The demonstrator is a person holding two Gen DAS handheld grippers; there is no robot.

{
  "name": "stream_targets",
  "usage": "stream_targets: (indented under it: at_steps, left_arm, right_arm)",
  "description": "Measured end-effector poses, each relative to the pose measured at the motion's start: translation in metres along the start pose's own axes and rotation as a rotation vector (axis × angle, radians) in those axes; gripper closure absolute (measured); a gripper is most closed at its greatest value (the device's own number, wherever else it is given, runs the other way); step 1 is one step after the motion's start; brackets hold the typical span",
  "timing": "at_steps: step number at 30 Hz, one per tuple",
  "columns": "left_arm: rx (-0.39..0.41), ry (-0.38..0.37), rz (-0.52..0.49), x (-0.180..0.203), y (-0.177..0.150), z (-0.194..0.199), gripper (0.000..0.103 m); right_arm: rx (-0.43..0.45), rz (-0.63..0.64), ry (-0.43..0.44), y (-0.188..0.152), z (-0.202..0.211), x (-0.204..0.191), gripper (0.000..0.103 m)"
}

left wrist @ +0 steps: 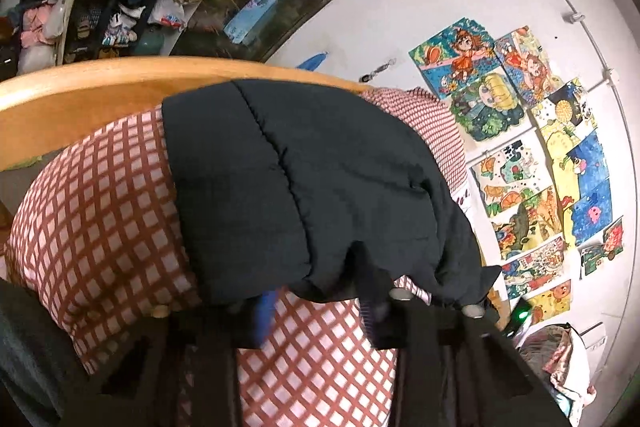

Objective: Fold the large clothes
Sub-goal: 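Lift and fold the held sleeve across the jacket body with the left tool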

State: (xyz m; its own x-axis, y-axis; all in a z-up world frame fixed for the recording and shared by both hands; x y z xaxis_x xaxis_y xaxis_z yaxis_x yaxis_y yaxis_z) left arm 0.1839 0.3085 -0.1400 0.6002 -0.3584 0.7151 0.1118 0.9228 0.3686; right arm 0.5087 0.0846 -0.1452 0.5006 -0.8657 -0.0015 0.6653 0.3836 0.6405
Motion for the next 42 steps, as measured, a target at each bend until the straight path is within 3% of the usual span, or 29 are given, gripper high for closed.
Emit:
stream_targets:
  at_steps: [6,10,14,20,26,29,33,39,42]
  left_arm:
    - [0.088,-0.011,-0.108,0.021,0.016,0.02,0.09]
    - [0.178,-0.027,-0.234,0.057,0.041,0.045,0.092]
    - [0.234,-0.076,-0.426,0.121,0.07,0.069,0.093]
    - [0.239,-0.162,-0.734,0.228,0.068,0.092,0.094]
    - [0.192,-0.29,-0.934,0.318,0.016,0.1,0.094]
    - [0.146,-0.335,-1.051,0.355,-0.029,0.095,0.094]
    - [0.022,-0.382,-1.184,0.389,-0.099,0.076,0.094]
    - [-0.174,-0.394,-1.294,0.395,-0.189,0.028,0.095]
    - [-0.283,-0.365,-1.332,0.38,-0.23,-0.001,0.095]
  right_arm:
    - [0.051,-0.026,0.022,-0.012,0.004,0.003,0.011]
    - [0.16,-0.098,0.067,-0.001,0.045,0.014,0.011]
    - [0.208,-0.231,0.151,0.01,0.09,0.039,0.011]
    - [0.198,-0.246,0.071,-0.015,0.131,0.078,0.011]
    - [0.157,-0.297,0.002,-0.064,0.143,0.134,0.011]
    - [0.163,-0.342,-0.014,-0.081,0.15,0.161,0.011]
    - [0.18,-0.416,-0.033,-0.103,0.154,0.197,0.011]
    - [0.259,-0.558,-0.01,-0.118,0.161,0.246,0.011]
    - [0.337,-0.667,0.059,-0.121,0.164,0.272,0.011]
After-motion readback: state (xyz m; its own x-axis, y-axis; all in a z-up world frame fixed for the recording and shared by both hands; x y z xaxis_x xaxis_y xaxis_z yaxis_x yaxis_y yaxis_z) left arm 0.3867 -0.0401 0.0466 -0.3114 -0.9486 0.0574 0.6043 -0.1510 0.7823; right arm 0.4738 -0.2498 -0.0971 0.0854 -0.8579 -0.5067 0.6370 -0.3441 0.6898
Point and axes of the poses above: each gripper's, at about its wrist camera, not at the fingertips, and z roughly against the way its jaws point, x to its right, y to its top, the point moved 9 cm from there along -z, roughly the way its jaws point, and after that the axes turned 5 degrees about -x, right-handed, at the moved point
